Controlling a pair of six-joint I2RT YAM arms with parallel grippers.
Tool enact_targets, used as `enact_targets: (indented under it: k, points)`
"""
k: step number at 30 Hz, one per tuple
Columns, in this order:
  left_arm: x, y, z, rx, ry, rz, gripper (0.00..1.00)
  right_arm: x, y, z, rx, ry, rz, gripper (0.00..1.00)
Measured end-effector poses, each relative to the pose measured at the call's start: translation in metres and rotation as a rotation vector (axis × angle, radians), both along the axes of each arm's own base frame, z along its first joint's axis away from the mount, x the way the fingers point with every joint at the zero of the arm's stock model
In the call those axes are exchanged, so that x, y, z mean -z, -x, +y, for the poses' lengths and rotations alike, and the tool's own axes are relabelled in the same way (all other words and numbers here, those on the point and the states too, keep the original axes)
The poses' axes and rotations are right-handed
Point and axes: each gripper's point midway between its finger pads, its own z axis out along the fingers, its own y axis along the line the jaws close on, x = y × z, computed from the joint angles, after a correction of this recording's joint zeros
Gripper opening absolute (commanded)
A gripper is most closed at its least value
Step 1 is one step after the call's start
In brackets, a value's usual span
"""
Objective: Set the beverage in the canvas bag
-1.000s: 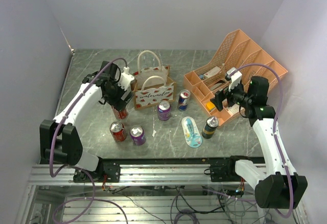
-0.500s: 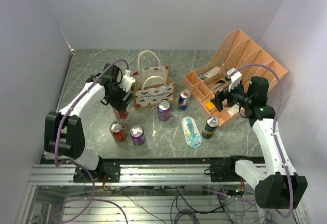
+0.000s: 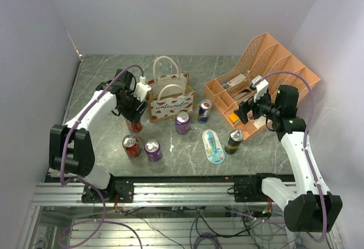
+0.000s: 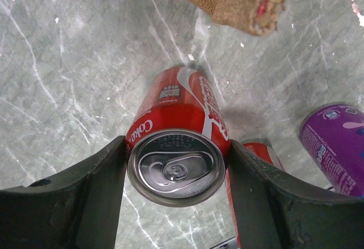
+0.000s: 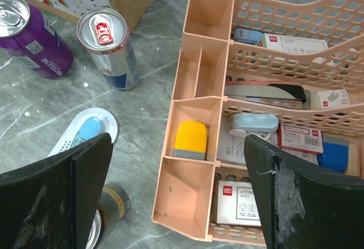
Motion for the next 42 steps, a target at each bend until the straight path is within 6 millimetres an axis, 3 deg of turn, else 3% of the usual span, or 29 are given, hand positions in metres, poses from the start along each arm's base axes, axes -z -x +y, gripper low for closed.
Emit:
enact_targets:
  k: [3,5,9,11,15,19,25,33,42]
  points:
    - [-0.011,0.001,0.001,0.011,-0.004,-0.01,0.27,0.001,0.0,0.0,-0.001,0.002,0.0,1.0]
    - [-0.029,-0.002,0.001,0.018,-0.001,-0.058,0.21,0.001,0.0,0.0,-0.002,0.003,0.003,1.0]
    - [-0.089,-0.012,0.0,0.022,0.031,-0.227,0.08,0.001,0.0,0.0,-0.003,0.003,0.004,1.0]
    - [-0.13,-0.018,-0.003,0.026,0.064,-0.335,0.07,0.002,0.0,0.0,-0.003,0.003,0.005,1.0]
    - [-0.192,-0.023,-0.015,0.052,0.142,-0.486,0.07,0.002,0.0,0.001,-0.004,0.003,0.006,1.0]
    - [-0.226,-0.025,-0.033,0.092,0.223,-0.551,0.07,0.002,0.001,0.002,-0.01,0.002,0.006,1.0]
    - [-0.228,-0.04,-0.074,0.161,0.3,-0.524,0.07,0.003,0.001,0.006,-0.021,0.002,0.011,1.0]
    - [-0.185,-0.076,-0.122,0.193,0.332,-0.42,0.07,0.003,0.001,0.006,-0.021,0.003,0.011,1.0]
    - [-0.146,-0.107,-0.148,0.181,0.348,-0.343,0.07,0.006,-0.002,0.007,-0.022,-0.001,0.018,1.0]
